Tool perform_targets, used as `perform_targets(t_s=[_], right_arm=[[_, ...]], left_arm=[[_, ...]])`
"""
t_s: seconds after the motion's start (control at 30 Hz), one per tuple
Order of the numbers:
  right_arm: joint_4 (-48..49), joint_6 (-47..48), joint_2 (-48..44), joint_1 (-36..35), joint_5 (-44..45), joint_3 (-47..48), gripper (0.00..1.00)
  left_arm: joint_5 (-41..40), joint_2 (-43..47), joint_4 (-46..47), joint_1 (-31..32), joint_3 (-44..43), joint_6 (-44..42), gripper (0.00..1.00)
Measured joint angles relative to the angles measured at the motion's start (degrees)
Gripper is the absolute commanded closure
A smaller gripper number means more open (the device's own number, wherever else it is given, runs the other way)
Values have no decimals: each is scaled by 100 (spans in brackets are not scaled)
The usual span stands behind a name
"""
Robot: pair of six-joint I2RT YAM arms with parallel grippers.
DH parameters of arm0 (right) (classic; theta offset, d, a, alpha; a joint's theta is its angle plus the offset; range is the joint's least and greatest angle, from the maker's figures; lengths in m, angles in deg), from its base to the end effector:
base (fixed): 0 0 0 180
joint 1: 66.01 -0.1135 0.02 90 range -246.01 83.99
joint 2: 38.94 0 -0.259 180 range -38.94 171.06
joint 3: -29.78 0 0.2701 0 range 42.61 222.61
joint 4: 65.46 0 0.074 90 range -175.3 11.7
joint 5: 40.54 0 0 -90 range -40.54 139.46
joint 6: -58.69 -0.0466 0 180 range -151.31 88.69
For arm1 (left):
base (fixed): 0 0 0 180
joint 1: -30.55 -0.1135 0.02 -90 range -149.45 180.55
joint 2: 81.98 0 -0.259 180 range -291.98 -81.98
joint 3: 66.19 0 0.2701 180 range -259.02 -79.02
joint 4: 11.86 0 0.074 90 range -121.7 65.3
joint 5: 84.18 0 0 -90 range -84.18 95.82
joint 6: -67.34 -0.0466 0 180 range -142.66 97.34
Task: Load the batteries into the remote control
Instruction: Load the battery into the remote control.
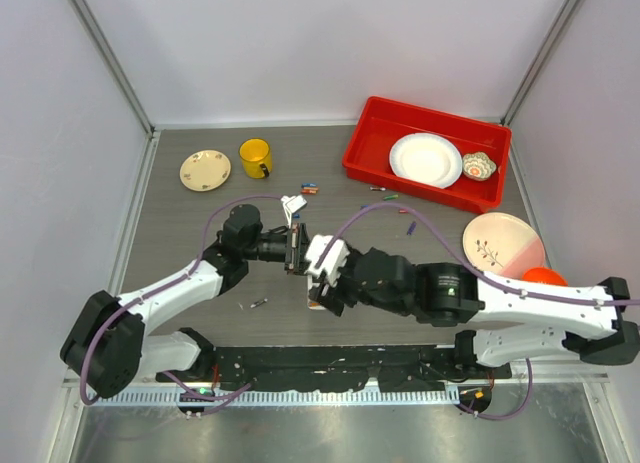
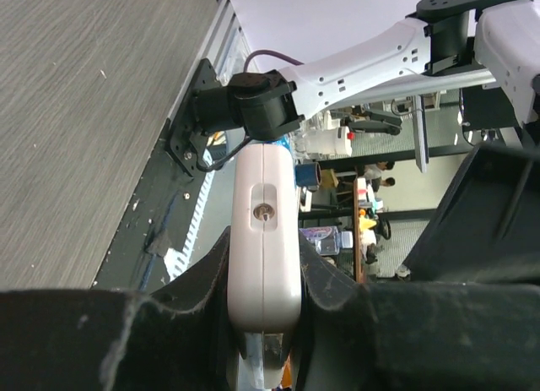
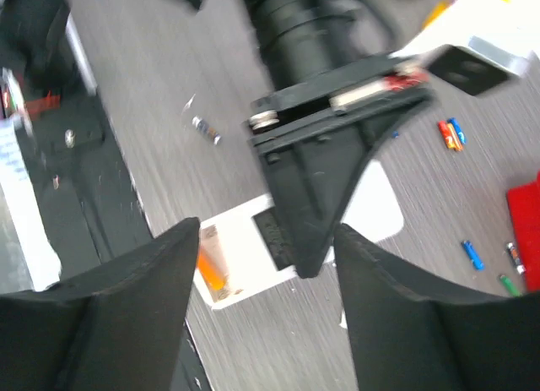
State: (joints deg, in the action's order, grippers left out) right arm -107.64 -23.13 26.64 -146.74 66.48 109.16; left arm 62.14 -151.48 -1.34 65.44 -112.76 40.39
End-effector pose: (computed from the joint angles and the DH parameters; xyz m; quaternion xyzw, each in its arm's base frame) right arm 0.0585 0.2737 0.3574 -0.5408 0.6594 0.1972 0.4836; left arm 0.2038 -0.1894 0.2294 0.1196 0.7384 -0.6582 0.0851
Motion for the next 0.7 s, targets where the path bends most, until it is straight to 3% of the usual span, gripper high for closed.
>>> perform_targets(t_s=[0.13,0.33,0.7], right_arm=[[590,-883,-640,623,337,-470,22],[1119,-2693,-1270,2264,42,-1408,14],[1550,-4271,-1379,2358,-1416,-2371,13]], left_arm=[[-260,-4,160,0,122,90,100],[-911,-11,697,0,516,385,100],[-1670,-57,1620,0,667,555,100]])
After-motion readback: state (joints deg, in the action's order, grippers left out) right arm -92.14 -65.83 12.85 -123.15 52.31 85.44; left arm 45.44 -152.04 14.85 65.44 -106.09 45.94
